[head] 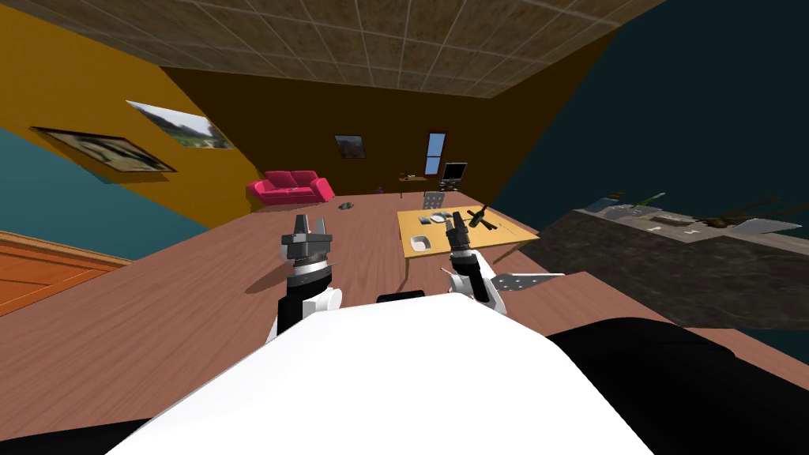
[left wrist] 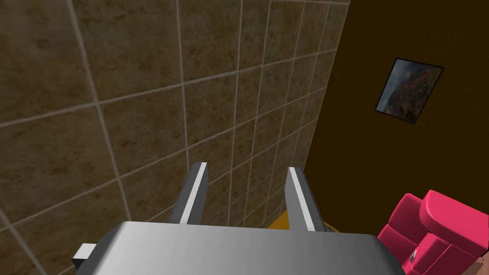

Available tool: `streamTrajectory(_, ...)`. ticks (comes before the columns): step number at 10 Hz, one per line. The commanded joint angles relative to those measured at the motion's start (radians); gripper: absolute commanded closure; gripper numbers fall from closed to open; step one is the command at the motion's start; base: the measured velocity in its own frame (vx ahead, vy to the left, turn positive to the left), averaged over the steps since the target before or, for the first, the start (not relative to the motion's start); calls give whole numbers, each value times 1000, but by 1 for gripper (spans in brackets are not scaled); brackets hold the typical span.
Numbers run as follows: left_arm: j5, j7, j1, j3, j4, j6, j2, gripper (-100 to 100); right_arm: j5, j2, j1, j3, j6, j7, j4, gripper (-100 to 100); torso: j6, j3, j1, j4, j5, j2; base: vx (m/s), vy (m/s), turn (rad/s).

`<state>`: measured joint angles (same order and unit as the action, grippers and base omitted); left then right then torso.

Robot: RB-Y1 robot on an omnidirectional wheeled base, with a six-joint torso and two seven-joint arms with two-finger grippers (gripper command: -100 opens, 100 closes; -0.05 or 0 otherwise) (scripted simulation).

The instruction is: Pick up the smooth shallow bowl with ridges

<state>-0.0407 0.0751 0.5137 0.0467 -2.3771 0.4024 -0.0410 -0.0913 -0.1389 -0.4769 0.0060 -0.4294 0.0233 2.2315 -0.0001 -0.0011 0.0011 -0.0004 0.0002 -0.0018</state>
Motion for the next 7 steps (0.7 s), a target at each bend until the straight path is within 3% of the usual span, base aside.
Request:
streamTrajectory(1, 0, 0, 0, 0, 0, 0, 0, 0, -45, -28, -12, 3, 19, 30, -30, -100, 0, 0, 0, 0, 0, 0, 30, 21, 179)
streamTrajectory(7, 0, 0, 0, 0, 0, 0, 0, 0, -214, -74, -62, 10, 103, 138, -121, -100, 0, 0, 0, 0, 0, 0, 35, 23, 140)
